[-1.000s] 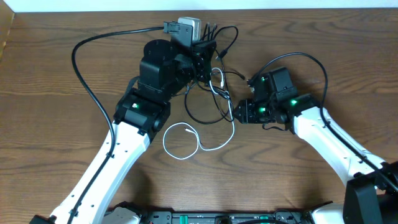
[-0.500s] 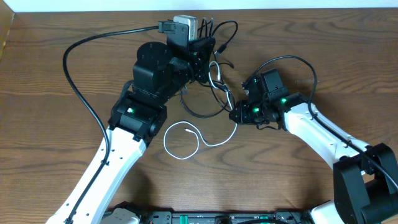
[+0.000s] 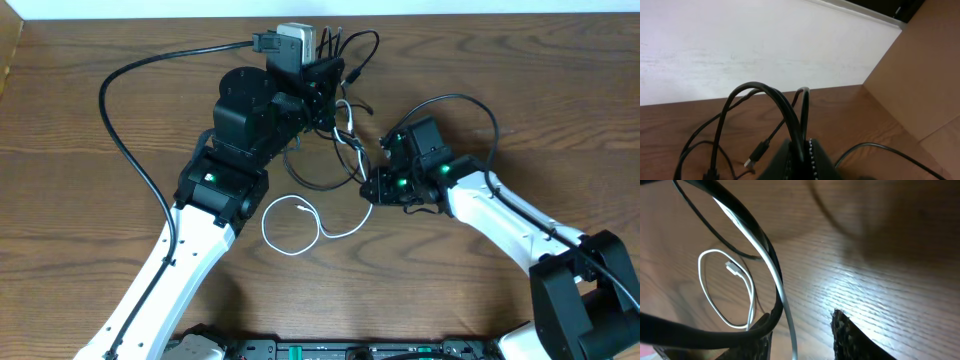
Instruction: Untangle cables
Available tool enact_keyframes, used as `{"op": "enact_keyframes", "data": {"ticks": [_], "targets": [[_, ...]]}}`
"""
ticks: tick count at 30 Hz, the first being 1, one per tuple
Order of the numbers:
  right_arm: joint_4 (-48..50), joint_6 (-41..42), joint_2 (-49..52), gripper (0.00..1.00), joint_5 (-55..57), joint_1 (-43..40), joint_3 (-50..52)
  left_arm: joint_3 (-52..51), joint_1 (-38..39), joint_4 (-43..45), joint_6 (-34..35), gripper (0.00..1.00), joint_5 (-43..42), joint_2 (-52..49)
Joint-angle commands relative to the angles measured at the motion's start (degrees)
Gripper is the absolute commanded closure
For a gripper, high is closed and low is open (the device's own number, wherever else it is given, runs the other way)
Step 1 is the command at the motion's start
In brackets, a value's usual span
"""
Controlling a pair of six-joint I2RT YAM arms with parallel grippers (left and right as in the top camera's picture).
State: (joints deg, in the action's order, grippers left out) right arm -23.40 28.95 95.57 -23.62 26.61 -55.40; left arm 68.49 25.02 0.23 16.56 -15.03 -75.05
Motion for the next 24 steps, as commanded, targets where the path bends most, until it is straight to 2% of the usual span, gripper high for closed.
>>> {"op": "enact_keyframes", "data": {"ticks": [1, 8, 15, 16, 17, 19, 24], "targets": [[1.2, 2.4, 0.5, 0.64, 1.8, 1.4, 0.8, 0.3, 0.0, 0.7, 0.3, 0.92, 0.5, 1.4], [1.4, 5.0, 0.7, 0.54, 5.8, 3.2, 1.1, 0.4, 0.0, 0.8, 0.3, 0.92, 0.5, 1.4], [2.9, 8.3, 1.3, 0.54, 8.5, 4.9, 2.4, 0.4, 0.0, 1.5, 1.4, 0.92, 0.5, 1.5], [3.4, 8.5, 1.3, 0.56, 8.5, 5.0, 2.7, 0.4, 0.0, 1.5, 1.4, 0.92, 0.6, 1.5], [3.5, 9.0, 1.3, 0.68, 8.5, 5.0, 2.9, 0.4, 0.0, 1.4, 1.4, 0.92, 0.6, 1.5], [3.7, 9.4, 1.3, 0.99, 8.5, 5.0, 3.1, 0.4, 0.0, 1.4, 1.4, 0.92, 0.6, 1.4], [3.8, 9.4, 1.1, 0.99, 7.8, 4.7, 3.0, 0.4, 0.0, -0.7, 1.1, 0.92, 3.1, 1.4]]}}
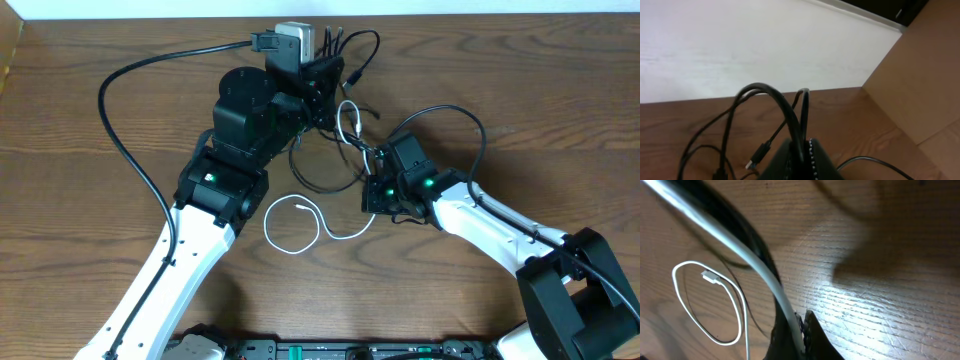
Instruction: Untangle cables
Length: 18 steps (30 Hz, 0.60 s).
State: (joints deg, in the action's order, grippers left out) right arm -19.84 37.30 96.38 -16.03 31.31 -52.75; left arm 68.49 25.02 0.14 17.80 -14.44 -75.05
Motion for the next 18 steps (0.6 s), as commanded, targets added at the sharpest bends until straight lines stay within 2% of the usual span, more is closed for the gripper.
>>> {"op": "enact_keyframes", "data": {"ticks": [1, 8, 18], "targets": [[0.4, 0.8, 0.1, 0.99, -0.1, -0.2, 0.4, 0.4, 0.0, -1.5, -0.4, 0.92, 3.5, 1.3], [-2.1, -4.9, -7.1, 0.99, -5.6, -3.6, 0.3, 0.4, -0.2, -5.7, -3.6, 0.92, 11.7, -1.3], [-10.3, -8.5, -27.5, 0.99, -6.0, -12.0, 0.3, 0.4, -2.5, -7.6, -3.8, 0.92, 11.7, -9.9]]}}
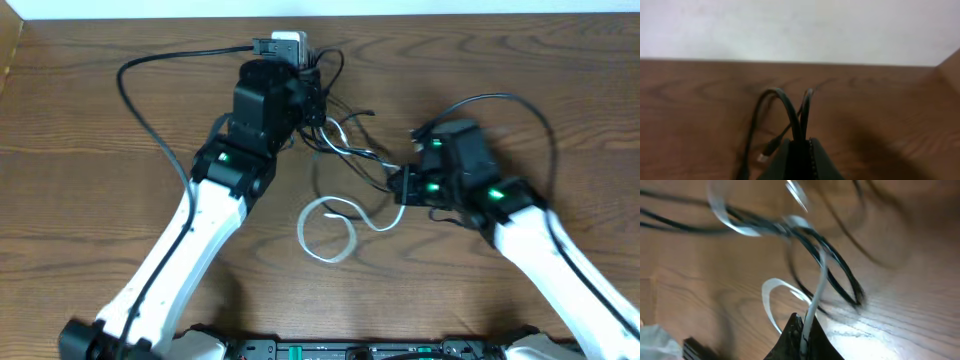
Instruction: Untangle cables
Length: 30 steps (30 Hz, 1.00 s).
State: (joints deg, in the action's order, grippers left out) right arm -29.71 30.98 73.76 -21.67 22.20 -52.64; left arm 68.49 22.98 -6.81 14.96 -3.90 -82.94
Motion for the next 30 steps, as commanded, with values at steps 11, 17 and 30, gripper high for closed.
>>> {"op": "enact_keyframes", "data": {"ticks": [11, 17, 30], "targets": [[-2.3, -2.2, -17.5, 0.99, 0.3, -28.4, 0.2, 0.3, -3.0, -5.7, -1.0, 0.92, 2.1, -6.5], [-3.3, -3.3, -17.9, 0.99, -1.4, -39.2, 0.2, 0.3, -8.0, -8.0, -1.0, 0.92, 2.0, -6.4], [-4.4, -9.9, -12.2, 0.94, -7.7, -41.3, 0.2, 0.3, -11.8, -8.6, -0.9, 0.92, 0.3, -6.4]]}}
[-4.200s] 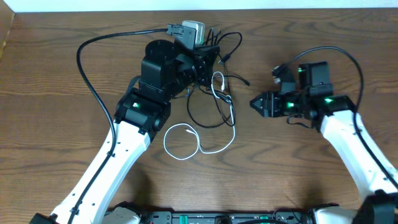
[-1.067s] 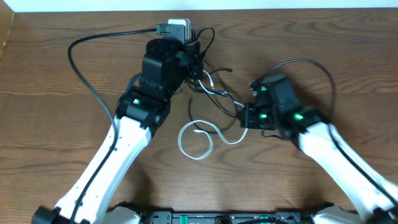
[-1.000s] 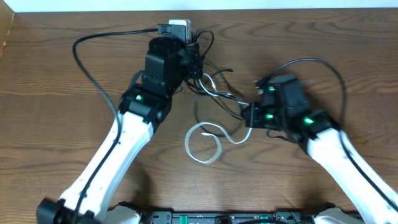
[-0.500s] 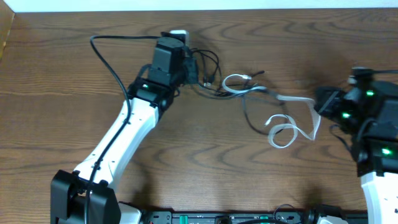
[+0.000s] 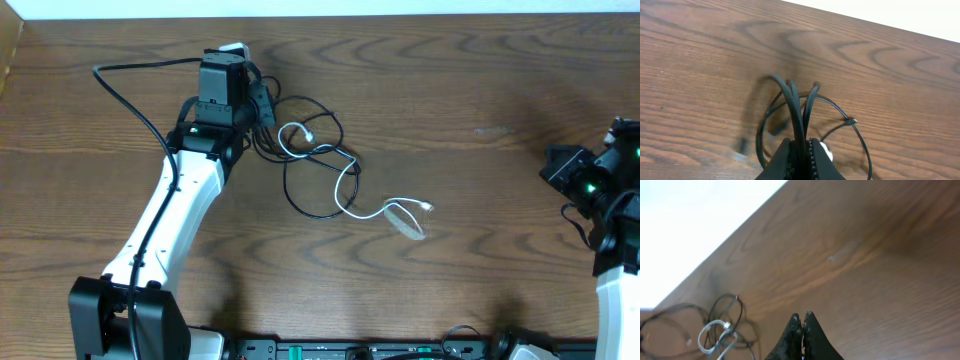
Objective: Untangle cables
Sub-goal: 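Move the right gripper back to the bundle and grasp the white cable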
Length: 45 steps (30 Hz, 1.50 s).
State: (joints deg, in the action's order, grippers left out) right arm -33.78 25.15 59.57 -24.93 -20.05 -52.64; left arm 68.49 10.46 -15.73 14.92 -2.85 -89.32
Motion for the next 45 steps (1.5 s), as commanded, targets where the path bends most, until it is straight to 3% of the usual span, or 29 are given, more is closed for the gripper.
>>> {"op": "enact_keyframes", "data": {"ticks": [1, 9, 20, 29, 35, 45], "targets": [[-0.5, -4.9, 3.0, 0.88, -4.8, 1.7, 0.2, 0.3, 1.0, 0.4, -0.9, 0.92, -0.8, 0.0], [-0.4, -3.7, 12.5, 0.64, -3.7, 14.2, 0.2, 0.3, 4.3, 0.8, -0.9, 0.92, -1.0, 0.0], [8.6, 4.0, 22.7, 0.64, 1.0, 34.8, 0.2, 0.3, 8.0, 0.8, -0.9, 0.92, -1.2, 0.3], [18.3, 16.2, 30.8, 0.66, 4.5, 46.2, 0.2, 0.3, 9.8, 1.4, -0.9, 0.92, -1.2, 1.9], [23.1, 21.8, 33.8, 0.66, 6.1, 49.8, 0.2, 0.3, 9.9, 1.4, -0.9, 0.92, -3.5, 2.5], [25.2, 22.8, 34.0, 0.64, 8.9, 50.8, 0.2, 0.3, 9.9, 1.4, -0.9, 0.92, -5.4, 2.5]]}}
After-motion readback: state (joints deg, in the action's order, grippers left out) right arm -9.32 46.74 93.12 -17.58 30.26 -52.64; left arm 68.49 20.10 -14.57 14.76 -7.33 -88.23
